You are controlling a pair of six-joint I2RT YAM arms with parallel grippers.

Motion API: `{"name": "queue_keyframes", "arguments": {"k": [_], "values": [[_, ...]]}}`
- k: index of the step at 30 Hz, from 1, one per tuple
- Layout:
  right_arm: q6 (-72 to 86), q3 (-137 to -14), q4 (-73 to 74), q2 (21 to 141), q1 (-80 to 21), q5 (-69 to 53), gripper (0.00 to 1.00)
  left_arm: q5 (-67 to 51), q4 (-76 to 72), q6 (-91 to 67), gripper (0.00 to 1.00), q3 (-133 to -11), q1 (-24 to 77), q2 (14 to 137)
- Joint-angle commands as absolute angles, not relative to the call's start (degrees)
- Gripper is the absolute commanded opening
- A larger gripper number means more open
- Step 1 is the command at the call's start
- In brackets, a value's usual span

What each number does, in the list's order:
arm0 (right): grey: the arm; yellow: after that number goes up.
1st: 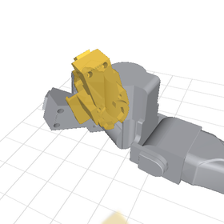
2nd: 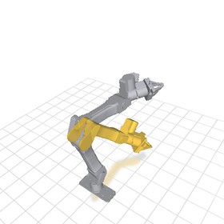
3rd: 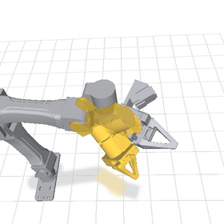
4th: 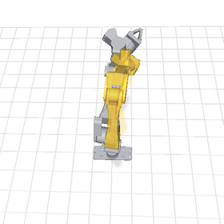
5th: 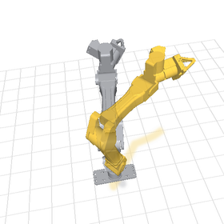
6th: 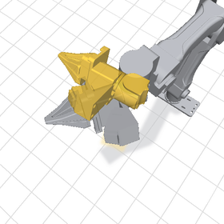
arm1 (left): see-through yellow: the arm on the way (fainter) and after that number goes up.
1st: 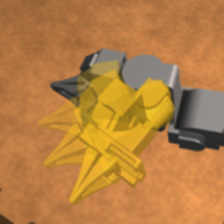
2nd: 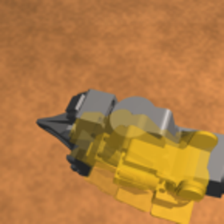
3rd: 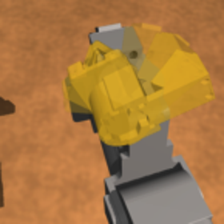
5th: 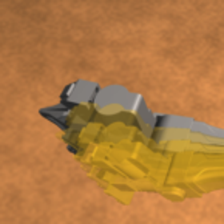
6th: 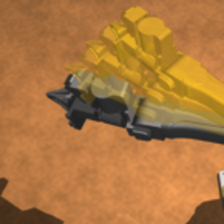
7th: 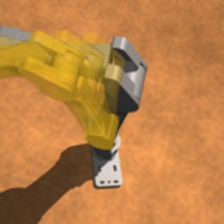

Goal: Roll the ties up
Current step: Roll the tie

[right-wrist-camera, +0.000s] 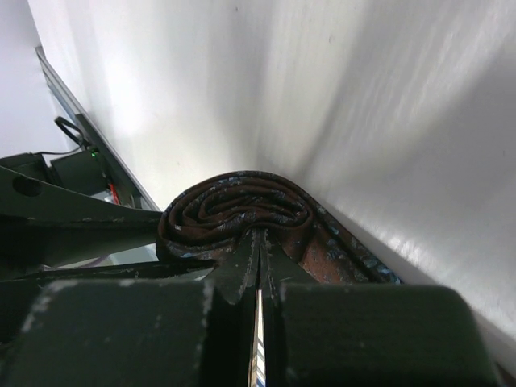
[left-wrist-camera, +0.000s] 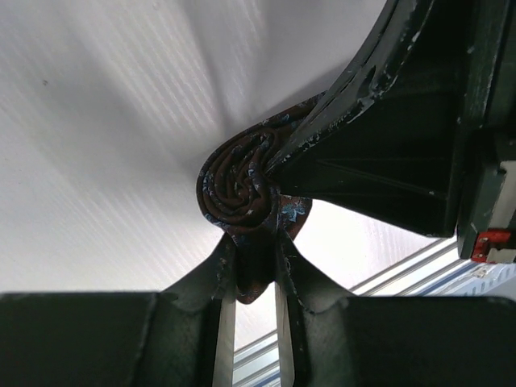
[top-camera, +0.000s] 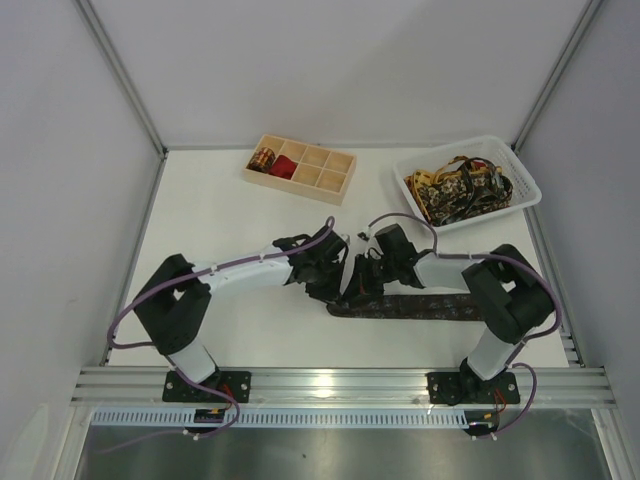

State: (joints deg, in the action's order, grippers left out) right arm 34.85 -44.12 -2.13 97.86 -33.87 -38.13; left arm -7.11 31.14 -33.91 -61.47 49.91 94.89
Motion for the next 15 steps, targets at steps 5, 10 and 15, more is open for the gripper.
{"name": "queue_keyframes", "arguments": {"k": [5, 10, 15], "values": [[36.73, -38.59, -3.95, 92.90, -36.83, -32.70, 0.00, -8.17, 26.98, -33.66, 0.25, -68.38, 55.10, 97.29], [37.79, -35.60, -5.36, 91.14, -37.00, -32.17, 0.00, -7.30, 27.25, -33.75, 0.27, -70.57, 57.21, 98.96], [38.58, -34.36, -6.77, 90.88, -37.35, -32.34, 0.00, -7.47, 26.63, -34.45, 0.24, -71.02, 58.18, 99.76]]}}
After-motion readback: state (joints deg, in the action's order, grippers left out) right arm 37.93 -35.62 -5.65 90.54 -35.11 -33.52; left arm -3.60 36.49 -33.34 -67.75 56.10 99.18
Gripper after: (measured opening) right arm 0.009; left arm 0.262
